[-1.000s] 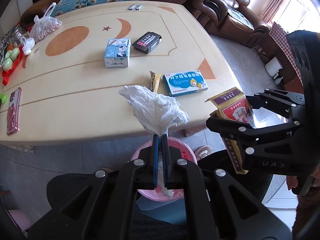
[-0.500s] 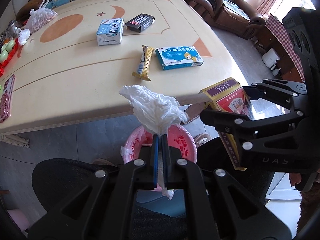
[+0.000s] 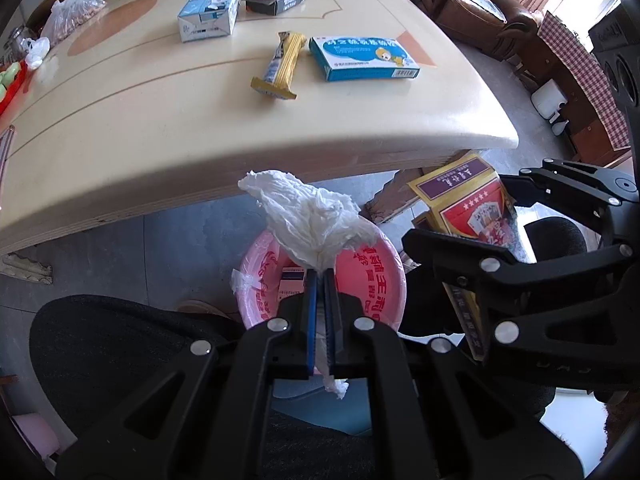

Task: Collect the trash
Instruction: 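Carry the tissue and card box with both tools over the pink bin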

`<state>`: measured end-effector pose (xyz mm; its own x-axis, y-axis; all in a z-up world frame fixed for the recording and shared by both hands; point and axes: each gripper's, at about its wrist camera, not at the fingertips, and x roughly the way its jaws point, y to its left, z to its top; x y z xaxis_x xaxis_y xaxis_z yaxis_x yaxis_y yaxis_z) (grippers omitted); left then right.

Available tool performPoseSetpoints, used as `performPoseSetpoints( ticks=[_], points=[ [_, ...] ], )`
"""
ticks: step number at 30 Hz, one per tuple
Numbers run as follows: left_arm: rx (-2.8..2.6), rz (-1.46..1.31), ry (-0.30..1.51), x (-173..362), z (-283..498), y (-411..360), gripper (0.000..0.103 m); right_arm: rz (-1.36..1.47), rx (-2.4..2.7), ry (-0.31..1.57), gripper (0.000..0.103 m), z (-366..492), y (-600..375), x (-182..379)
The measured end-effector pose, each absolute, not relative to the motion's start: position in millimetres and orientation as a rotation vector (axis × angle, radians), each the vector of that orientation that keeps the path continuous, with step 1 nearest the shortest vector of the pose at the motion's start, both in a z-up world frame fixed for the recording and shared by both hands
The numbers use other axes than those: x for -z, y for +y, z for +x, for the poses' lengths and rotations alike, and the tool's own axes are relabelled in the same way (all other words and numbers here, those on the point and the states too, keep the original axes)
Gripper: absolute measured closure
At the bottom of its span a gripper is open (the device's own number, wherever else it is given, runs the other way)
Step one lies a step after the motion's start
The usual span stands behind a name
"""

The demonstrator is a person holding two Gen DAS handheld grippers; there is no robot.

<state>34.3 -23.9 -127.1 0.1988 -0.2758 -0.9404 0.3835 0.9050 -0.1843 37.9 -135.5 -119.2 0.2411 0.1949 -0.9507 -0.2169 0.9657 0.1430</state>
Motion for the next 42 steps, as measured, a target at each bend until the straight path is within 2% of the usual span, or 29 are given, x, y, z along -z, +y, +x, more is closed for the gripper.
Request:
performPoseSetpoints(
  ticks=[29,42],
  points=[
    [0.412,0.06,1.542,291,47,-18,0.098,0.071,-0.161,1.464,0.044,28,-149,300],
    [0.348,0.047,1.678,335,67,-22,0.098,0.092,-0.169,1.58,0.044,34,-151,353]
  ],
)
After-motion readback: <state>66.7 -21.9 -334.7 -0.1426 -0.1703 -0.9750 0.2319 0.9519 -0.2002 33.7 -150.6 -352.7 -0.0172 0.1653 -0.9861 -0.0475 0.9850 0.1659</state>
